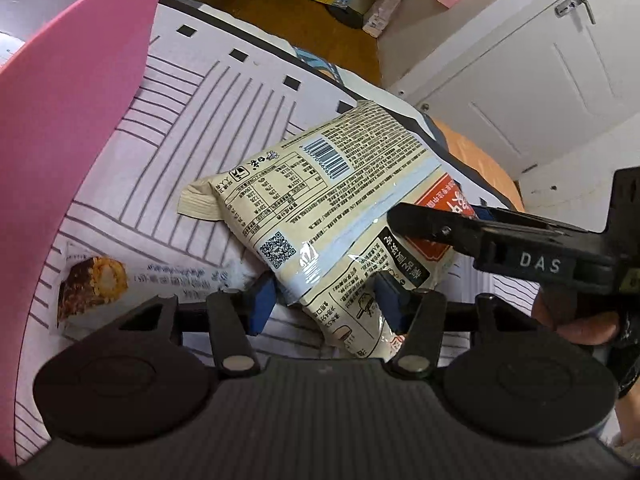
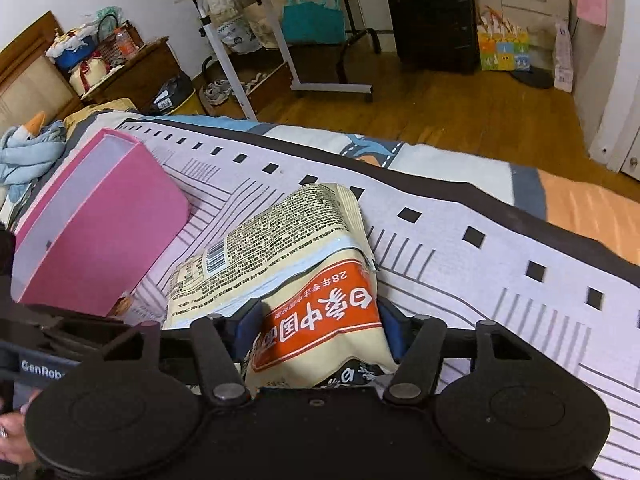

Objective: Organize snacks
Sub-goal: 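Carry the cream bag into the pink box with both tools and open them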

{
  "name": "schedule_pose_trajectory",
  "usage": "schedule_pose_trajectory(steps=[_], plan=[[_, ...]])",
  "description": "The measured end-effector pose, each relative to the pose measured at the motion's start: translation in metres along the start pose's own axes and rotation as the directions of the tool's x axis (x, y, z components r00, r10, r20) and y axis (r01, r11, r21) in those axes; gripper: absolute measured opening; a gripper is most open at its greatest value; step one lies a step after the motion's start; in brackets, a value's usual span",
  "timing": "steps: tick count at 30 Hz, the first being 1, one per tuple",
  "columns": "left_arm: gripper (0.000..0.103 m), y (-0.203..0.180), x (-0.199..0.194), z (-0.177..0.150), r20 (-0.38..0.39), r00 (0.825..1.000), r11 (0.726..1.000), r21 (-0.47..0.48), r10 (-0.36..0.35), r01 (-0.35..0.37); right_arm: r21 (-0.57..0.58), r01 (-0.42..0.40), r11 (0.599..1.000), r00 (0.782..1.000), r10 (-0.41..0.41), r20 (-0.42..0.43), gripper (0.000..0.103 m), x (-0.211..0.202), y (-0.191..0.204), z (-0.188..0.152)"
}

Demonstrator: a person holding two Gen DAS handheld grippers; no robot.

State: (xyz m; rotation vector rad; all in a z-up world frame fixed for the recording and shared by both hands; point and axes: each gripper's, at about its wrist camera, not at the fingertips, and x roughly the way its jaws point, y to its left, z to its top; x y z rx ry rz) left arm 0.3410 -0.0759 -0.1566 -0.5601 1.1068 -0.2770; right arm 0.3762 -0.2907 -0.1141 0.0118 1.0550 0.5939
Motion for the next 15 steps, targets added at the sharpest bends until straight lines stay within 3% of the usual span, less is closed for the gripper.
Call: schedule_pose_trajectory(steps=[7, 12, 15], plan=[[0.053, -0.015, -0.022, -0.01, -0.013, 0.999, 0.997, 0.064, -0.033, 0.034, 0.088, 0.035, 0.996, 0.999, -0.037, 0.015, 0.065, -0.034, 0.014, -0.017], [0.053, -0.018, -0.038, -0.02, -0.078, 0.996, 0.995, 0.083, -0.049, 0.056, 0.183, 0.079, 0.98, 0.996, -0.072, -0.045, 0.065, -0.044, 0.029, -0.034], [0.053, -0.017, -0.047, -0.03, -0.117, 0.992, 0.995, 0.083, -0.054, 0.064, 0.175, 0.094, 0.98, 0.995, -0.088, -0.041, 0.065, -0.054, 0.043, -0.046]])
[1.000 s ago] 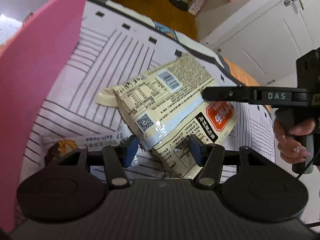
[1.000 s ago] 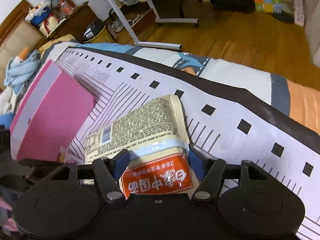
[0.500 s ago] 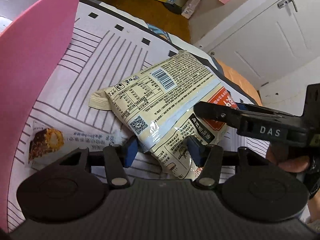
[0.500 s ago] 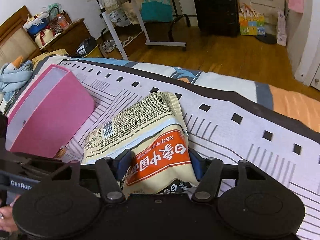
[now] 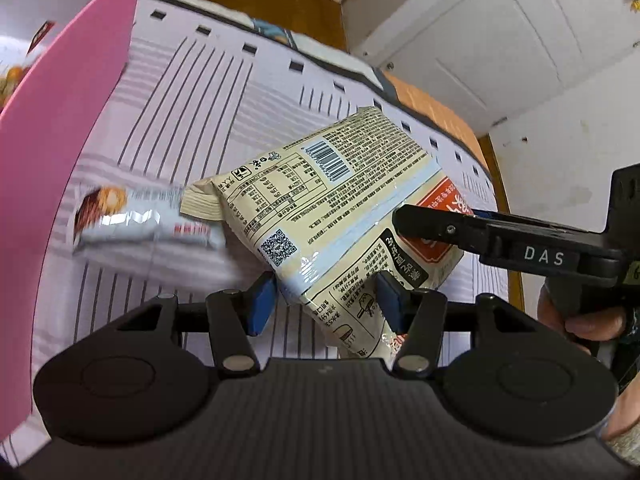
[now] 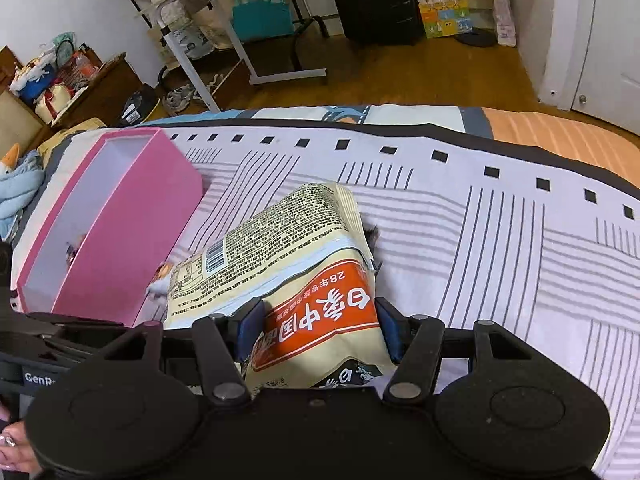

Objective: Organize snacks
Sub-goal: 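Carry the cream bag into the pink box with both tools and open them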

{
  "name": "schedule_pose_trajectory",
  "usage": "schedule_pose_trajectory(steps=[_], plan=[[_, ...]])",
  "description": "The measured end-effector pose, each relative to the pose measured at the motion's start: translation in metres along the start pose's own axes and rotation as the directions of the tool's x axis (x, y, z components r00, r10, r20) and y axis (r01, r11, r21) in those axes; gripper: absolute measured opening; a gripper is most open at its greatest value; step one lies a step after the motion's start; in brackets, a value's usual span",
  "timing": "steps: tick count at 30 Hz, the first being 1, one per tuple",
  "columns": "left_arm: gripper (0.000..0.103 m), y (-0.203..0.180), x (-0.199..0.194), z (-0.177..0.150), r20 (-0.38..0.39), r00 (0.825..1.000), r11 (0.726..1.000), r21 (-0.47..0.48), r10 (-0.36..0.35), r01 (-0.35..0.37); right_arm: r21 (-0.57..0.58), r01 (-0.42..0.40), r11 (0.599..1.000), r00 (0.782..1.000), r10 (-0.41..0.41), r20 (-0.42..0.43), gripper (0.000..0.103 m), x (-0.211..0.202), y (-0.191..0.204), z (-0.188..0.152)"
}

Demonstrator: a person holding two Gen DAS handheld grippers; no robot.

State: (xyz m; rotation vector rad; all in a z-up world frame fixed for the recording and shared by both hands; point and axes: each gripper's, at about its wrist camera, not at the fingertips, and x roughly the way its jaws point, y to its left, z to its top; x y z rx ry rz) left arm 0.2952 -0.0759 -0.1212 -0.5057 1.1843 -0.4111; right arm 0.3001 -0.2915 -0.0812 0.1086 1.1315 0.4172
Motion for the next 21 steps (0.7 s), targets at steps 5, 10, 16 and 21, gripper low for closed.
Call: schedule_pose_trajectory(steps=[5, 10, 16, 21], plan=[[0.054, -0.004, -0.02, -0.019, -0.028, 1.0, 1.0, 0.019, -0.008, 0.009, 0.002, 0.021, 1.0, 1.0, -0.021, 0.004, 0.065, -0.024, 0.021, -0.016], [0.053, -0.011, -0.051, -0.035, -0.042, 0.999, 0.999, 0.043, -0.003, 0.005, 0.019, -0.011, 1.0, 1.0, 0.011, 0.012, 0.065, -0.044, 0.038, -0.032], [0.053, -0.018, -0.091, -0.051, -0.02, 0.999, 0.992, 0.118, 0.036, -0.034, 0.011, -0.048, 0.999, 0.998, 0.047, 0.038, 0.065, -0.063, 0.061, -0.044], [0.053, -0.018, -0.121, -0.057, 0.01, 0.999, 0.987, 0.154, 0.053, -0.054, -0.036, -0.055, 0.998, 0.998, 0.056, 0.037, 0.065, -0.077, 0.091, -0.045]])
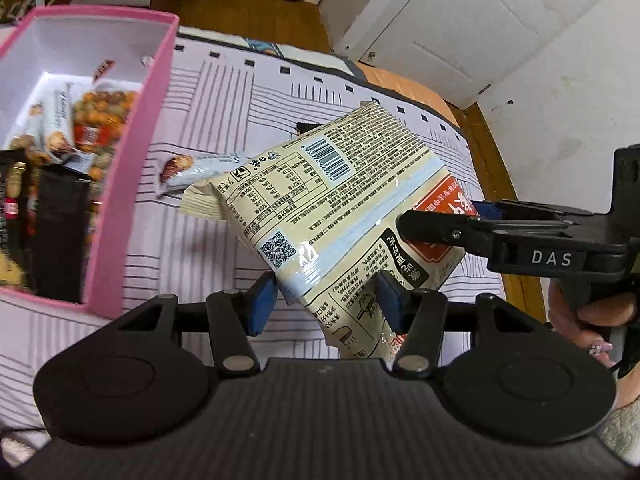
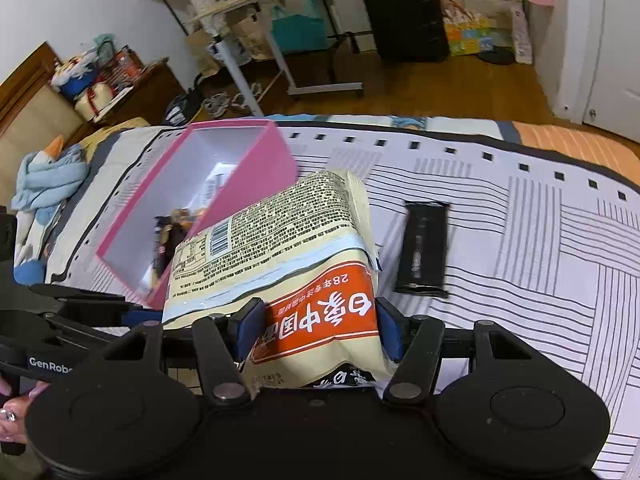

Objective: Organize snacks
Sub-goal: 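Carry the cream bag into the pink box with both tools and open them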

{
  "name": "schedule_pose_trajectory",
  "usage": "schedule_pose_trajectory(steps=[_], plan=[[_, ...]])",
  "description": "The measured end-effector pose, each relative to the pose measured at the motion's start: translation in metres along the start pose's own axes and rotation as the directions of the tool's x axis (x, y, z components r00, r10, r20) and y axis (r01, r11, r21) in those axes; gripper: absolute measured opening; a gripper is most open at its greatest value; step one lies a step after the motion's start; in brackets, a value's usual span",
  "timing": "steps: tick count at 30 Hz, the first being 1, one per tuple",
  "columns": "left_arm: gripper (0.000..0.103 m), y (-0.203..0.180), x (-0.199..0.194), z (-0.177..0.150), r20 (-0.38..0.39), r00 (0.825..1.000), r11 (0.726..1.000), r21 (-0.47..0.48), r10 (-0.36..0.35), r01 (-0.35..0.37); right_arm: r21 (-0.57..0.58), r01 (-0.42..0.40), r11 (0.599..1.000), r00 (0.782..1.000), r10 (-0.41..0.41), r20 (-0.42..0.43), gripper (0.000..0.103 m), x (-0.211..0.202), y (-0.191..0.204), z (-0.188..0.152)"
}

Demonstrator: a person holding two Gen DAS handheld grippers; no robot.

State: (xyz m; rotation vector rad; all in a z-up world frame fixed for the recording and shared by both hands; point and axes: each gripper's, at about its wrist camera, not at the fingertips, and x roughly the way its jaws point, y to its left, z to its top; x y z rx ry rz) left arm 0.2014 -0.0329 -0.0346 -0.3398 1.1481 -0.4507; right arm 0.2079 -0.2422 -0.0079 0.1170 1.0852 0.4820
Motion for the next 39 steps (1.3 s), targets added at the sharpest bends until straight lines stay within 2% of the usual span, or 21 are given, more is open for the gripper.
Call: schedule_pose_trajectory(steps=[7, 10, 14, 17, 20, 27, 32, 36, 39], plan=[[0.053, 0.013, -0.047, -0.012, 0.042, 0.999, 1.0, 0.008, 0.006, -0.006, -0.076, -0.01, 0.997, 1.0, 0.009, -0.021, 0.067, -0.007, 0.047, 0.01], [0.054, 0.022, -0.064, -0.012, 0.075, 0.997, 0.999, 0.024, 0.024, -0.025, -0.13, -0.009, 0.992, 1.0, 0.009, -0.004, 0.067, -0.004, 0.068, 0.021], [0.054, 0.04, -0.08, -0.006, 0.14, 0.988, 0.996, 0.06, 0.063, -0.072, -0.176, -0.022, 0.984, 1.0, 0.024, 0.009, 0.066, 0.02, 0.089, 0.043], [0.054, 0.062, -0.085, 0.007, 0.159, 0.983, 0.993, 0.064, 0.09, -0.101, -0.135, -0.036, 0.99, 0.999, 0.039, 0.019, 0.066, 0.043, 0.099, 0.06], [0.054, 0.092, -0.089, 0.025, 0.176, 0.98, 0.995, 0.037, 0.088, -0.096, -0.111, -0.052, 0.992, 0.997, 0.059, 0.056, 0.064, 0.063, 0.108, 0.074], [0.055, 0.16, -0.087, 0.068, 0.161, 0.984, 0.997, -0.024, 0.082, -0.079, -0.022, -0.099, 0.995, 0.995, 0.099, 0.008, 0.064, 0.125, 0.116, 0.102], [0.057, 0.197, -0.069, 0.087, 0.135, 0.985, 0.993, -0.056, 0.11, -0.103, 0.033, -0.093, 0.995, 0.996, 0.093, -0.005, 0.064, 0.161, 0.122, 0.109], [0.057, 0.215, -0.062, 0.093, 0.132, 0.983, 0.99, -0.073, 0.128, -0.119, 0.085, -0.126, 0.988, 0.992, 0.126, 0.002, 0.072, 0.174, 0.122, 0.101], [0.06, 0.222, -0.061, 0.093, 0.164, 0.968, 0.976, -0.133, 0.192, -0.171, 0.077, -0.143, 0.987, 0.99, 0.144, -0.005, 0.073, 0.175, 0.124, 0.093]])
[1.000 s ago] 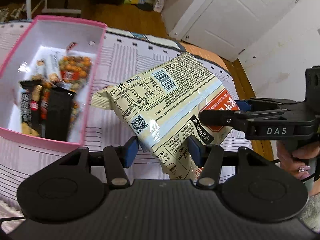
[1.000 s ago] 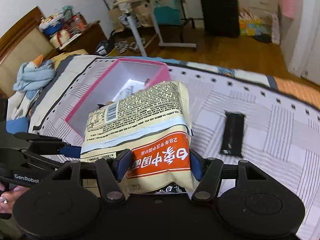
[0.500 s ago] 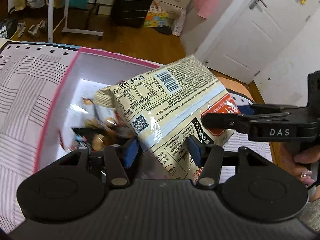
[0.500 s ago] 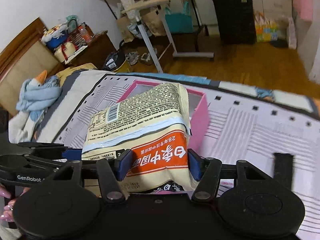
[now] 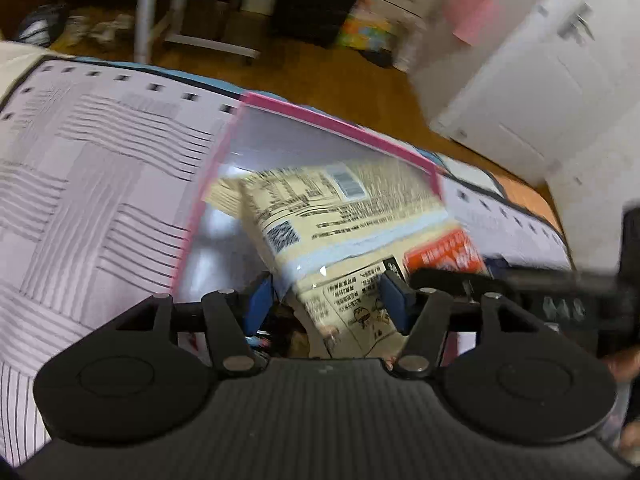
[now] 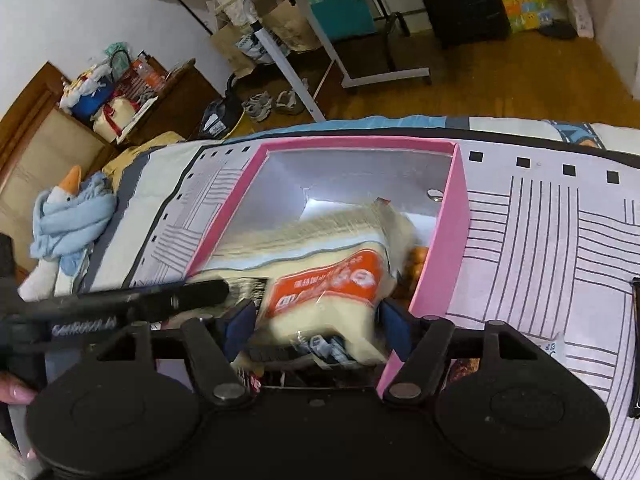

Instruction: Organize snacks

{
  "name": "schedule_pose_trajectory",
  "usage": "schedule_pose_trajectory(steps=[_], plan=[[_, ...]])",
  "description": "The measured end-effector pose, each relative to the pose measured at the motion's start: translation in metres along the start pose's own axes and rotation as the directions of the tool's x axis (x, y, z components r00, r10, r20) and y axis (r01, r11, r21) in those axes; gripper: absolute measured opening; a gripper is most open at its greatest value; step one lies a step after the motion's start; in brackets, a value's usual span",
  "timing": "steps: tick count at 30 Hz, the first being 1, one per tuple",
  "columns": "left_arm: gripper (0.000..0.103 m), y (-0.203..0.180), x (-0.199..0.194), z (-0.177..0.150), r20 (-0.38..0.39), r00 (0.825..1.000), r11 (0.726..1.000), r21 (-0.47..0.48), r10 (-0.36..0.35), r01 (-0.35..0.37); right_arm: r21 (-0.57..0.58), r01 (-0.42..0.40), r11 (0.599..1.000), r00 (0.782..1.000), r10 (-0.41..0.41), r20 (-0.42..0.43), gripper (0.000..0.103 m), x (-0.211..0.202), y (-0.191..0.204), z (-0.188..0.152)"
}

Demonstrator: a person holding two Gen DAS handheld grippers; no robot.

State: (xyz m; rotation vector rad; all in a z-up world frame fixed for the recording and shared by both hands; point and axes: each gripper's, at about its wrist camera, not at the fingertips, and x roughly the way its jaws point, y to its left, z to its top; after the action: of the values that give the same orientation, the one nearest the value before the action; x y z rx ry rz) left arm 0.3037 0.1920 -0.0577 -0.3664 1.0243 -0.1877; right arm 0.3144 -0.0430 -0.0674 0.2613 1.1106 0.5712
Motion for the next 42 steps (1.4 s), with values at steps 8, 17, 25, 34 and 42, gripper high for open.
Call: schedule_pose_trajectory(steps=[8, 17, 25, 34, 42], plan=[[0.061, -0.038, -0.024, -0.024, 0.106, 0.979, 0.965, 0.18, 0.173, -0.19, -0.163, 0.008, 0.987, 0.996, 0.006, 0.086, 0.074, -0.071, 0.009, -0.012], [0.059, -0.088, -0.065, -0.045, 0.136, 0.986, 0.956, 0.264, 0.096, -0.129, -0.32, 0.124, 0.939, 0.975, -0.055, 0.216, 0.074, -0.147, 0.005, -0.041], [0.057, -0.159, -0.048, -0.062, 0.03, 0.999, 0.907, 0.422, -0.02, 0.006, -0.444, 0.174, 0.879, 0.979, -0.105, 0.177, 0.073, -0.148, -0.025, -0.07], [0.05, -0.202, 0.021, -0.098, -0.083, 0.996, 0.956, 0.294, 0.046, -0.02, -0.529, 0.174, 0.83, 0.984, -0.123, 0.131, 0.073, -0.107, -0.084, -0.08], [0.05, -0.201, 0.071, -0.119, -0.002, 0.992, 0.992, 0.004, 0.126, -0.126, -0.598, 0.127, 0.791, 0.992, -0.099, 0.08, 0.073, -0.045, -0.116, -0.081]])
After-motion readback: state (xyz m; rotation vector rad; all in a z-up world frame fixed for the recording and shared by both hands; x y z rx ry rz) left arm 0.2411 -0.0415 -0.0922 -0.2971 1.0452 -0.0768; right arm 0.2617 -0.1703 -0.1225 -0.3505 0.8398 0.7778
